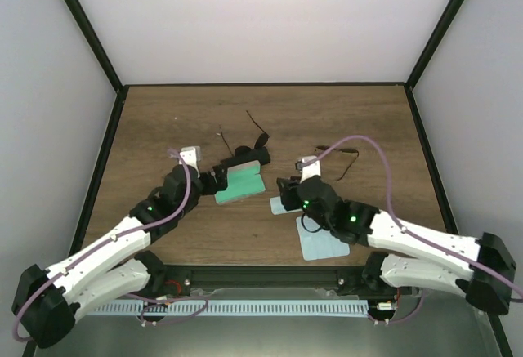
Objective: Organize the sunglasses
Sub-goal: Adjust the sunglasses case at the center of the board, then pick up the glasses cleaning cloth from the center of the board.
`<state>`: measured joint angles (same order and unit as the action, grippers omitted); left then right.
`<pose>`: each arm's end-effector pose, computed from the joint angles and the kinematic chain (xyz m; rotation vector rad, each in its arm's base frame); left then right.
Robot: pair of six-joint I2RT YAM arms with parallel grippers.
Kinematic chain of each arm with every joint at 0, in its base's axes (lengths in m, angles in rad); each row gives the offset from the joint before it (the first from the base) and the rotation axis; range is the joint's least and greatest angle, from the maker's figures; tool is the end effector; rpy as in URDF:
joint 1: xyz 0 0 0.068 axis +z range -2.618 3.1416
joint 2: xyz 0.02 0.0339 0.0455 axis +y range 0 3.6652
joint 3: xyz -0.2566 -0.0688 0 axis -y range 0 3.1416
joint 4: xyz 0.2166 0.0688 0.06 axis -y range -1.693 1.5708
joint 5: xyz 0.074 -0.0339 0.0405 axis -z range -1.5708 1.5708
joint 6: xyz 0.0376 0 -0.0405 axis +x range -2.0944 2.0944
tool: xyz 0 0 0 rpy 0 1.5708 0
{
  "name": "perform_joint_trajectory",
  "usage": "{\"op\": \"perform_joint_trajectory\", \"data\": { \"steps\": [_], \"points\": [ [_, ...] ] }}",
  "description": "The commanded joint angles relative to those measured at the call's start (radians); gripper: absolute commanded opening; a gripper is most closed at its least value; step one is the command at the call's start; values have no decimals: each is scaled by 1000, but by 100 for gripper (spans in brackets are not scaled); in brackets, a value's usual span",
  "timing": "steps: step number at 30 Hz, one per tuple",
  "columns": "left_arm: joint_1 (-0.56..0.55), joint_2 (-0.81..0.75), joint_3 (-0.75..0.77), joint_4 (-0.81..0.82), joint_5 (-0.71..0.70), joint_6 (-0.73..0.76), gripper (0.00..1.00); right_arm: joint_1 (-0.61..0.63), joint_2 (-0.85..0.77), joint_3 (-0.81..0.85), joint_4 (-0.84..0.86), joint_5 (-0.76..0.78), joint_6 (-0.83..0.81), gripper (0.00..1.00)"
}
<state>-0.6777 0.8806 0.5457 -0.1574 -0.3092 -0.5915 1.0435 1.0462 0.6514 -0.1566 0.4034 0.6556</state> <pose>0.1456 -0.1025 0.2449 -0.1033 2.0686 -0.4728 0.1169 0.1714 0.2508 -0.1706 2.1244 0.6029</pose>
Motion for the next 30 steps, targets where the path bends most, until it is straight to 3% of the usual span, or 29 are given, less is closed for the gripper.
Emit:
{"op": "perform_joint_trajectory", "data": {
  "steps": [1, 6, 10, 14, 17, 21, 25, 30],
  "points": [
    [-72, 19, 6, 78, 25, 8, 100, -16, -113, -1, -66, 141, -83, 48],
    [-211, 124, 80, 78, -48, 30, 100, -81, -127, 17, -118, 214, -100, 52],
    [-247, 184, 128, 95, 2, 20, 100, -278, -136, 16, -115, -9, -94, 65],
    [-269, 252, 189, 83, 98, -16, 100, -388, -104, -47, -66, -106, -76, 66],
    [-311, 313, 227, 56, 46, -31, 100, -445, -83, -70, -22, -198, -74, 67],
    [-344, 400, 226, 78, 19, -80, 98, -479, -9, -71, 3, -251, -80, 68],
    [-357, 515, 235, 120, 8, -101, 86, -483, 66, -107, 59, -309, -76, 68],
    [-372, 586, 323, -54, -125, -242, 83, -483, 83, -95, 66, -312, -77, 69]
  ]
}}
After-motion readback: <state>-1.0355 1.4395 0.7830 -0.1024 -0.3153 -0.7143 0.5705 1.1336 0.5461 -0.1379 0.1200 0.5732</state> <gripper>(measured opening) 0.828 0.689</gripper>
